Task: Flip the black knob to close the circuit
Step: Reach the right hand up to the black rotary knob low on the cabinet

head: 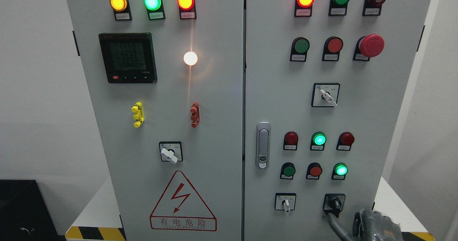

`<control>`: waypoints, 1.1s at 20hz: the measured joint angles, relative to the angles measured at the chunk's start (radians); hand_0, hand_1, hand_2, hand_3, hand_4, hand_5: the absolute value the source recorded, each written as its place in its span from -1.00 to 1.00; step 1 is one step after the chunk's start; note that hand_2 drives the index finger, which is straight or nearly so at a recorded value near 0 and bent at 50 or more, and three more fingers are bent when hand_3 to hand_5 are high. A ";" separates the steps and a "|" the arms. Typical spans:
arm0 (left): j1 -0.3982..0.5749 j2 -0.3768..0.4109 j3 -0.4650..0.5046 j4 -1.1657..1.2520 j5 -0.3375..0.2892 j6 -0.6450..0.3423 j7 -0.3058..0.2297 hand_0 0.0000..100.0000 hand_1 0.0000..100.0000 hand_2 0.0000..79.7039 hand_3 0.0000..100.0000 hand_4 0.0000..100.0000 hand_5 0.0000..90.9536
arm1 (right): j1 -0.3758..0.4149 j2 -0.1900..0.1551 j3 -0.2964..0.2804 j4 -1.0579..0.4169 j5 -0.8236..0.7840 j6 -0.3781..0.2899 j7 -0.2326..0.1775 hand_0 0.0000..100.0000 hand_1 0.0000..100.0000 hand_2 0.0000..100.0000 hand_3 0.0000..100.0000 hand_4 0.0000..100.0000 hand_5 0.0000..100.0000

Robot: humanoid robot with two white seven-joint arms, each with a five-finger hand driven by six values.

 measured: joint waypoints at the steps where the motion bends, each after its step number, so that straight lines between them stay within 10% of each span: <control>1: 0.000 0.000 0.000 0.000 0.000 0.000 0.000 -0.76 0.11 -1.00 -1.00 -1.00 -1.00 | -0.002 0.000 0.000 0.003 0.003 0.000 0.000 -1.00 -0.95 0.73 1.00 0.81 1.00; 22: 0.000 0.000 0.000 0.000 0.000 0.000 0.000 -0.76 0.11 -1.00 -1.00 -1.00 -1.00 | -0.030 -0.005 -0.003 0.050 0.021 -0.003 -0.012 -1.00 -0.92 0.72 1.00 0.79 1.00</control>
